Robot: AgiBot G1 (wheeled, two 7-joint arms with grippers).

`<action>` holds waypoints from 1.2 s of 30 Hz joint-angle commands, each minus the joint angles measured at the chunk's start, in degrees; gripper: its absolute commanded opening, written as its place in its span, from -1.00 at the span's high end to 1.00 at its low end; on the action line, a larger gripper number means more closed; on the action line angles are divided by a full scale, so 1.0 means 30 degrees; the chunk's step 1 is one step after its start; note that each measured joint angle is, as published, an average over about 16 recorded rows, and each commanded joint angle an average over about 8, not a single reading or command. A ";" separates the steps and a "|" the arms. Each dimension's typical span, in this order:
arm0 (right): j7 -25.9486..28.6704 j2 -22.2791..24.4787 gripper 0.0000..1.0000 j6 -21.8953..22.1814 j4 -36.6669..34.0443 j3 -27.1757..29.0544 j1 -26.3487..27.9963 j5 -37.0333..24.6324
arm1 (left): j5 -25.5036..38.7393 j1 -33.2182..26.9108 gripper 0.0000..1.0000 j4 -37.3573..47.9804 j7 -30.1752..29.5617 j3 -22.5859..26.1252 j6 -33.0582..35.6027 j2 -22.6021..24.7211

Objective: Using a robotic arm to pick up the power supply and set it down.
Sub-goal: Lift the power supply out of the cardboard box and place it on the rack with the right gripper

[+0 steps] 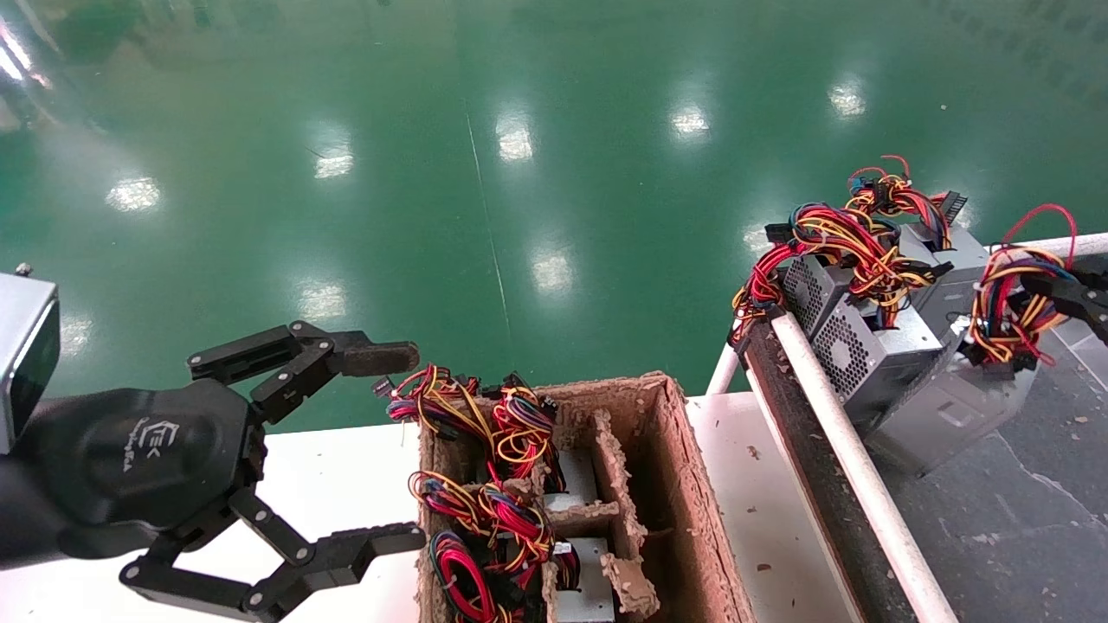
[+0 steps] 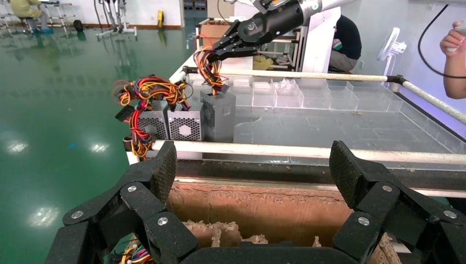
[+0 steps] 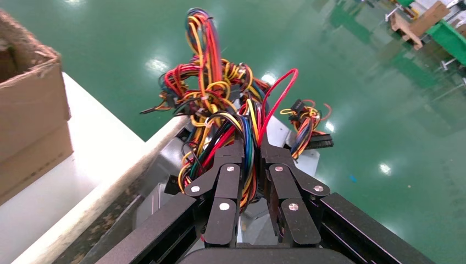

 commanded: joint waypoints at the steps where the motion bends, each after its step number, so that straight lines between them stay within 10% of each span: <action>1: 0.0318 -0.0317 1.00 0.0088 -0.0007 -0.0461 0.0772 -0.0639 | 0.0000 0.0000 -1.00 0.0000 0.0000 0.0000 0.0000 0.0000; 18: 0.2674 -0.4867 1.00 -0.3085 -0.3530 -0.4590 1.0328 -0.7736 | -0.0001 -0.0001 -1.00 0.0000 0.0001 0.0002 -0.0001 -0.0001; 27: 0.2390 -0.6078 -1.00 -0.4485 -0.5584 -0.5339 1.2544 -0.8857 | -0.0002 -0.0001 -1.00 0.0000 0.0001 0.0003 -0.0001 -0.0001; 36: 0.2149 -0.6324 -1.00 -0.5367 -0.6622 -0.5630 1.3444 -0.9237 | -0.0003 -0.0001 -1.00 0.0000 0.0002 0.0004 -0.0001 -0.0001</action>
